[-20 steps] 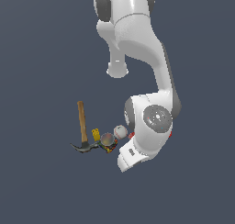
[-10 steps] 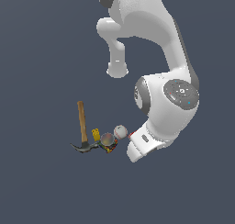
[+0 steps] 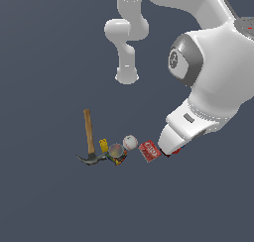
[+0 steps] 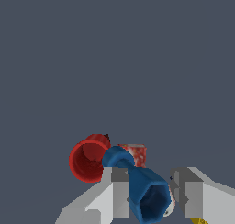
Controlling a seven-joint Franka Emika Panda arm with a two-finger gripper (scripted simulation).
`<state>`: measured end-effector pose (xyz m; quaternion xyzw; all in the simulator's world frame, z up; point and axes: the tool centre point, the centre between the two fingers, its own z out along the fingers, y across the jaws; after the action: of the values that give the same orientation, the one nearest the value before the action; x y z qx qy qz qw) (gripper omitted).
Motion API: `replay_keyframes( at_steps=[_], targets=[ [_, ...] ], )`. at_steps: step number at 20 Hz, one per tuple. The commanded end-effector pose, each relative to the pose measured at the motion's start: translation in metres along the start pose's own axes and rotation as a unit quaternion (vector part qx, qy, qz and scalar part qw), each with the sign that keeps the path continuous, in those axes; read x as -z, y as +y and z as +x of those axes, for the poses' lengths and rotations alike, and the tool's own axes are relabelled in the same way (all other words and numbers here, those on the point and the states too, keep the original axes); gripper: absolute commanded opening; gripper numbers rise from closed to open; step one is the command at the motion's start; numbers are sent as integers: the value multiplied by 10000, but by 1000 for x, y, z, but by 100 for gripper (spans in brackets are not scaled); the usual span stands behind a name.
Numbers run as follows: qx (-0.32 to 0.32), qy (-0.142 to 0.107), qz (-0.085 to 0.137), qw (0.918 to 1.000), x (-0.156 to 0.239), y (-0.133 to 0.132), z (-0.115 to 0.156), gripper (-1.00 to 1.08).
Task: Pick up a designated object from a clutter of objects.
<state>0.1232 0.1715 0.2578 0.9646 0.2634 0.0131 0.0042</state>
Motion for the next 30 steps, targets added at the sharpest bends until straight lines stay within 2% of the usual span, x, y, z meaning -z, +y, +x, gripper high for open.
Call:
replay_keyframes(
  at_steps=[1, 10, 15, 22, 30],
  targets=[
    [6, -19, 10, 10000, 26, -12, 1, -100],
    [29, -72, 46, 10000, 114, -51, 10, -100],
    [36, -92, 61, 9999, 149, -67, 15, -100],
    [42, -109, 72, 9999, 177, -78, 20, -100],
    [44, -115, 76, 9999, 188, -83, 23, -100]
  ],
)
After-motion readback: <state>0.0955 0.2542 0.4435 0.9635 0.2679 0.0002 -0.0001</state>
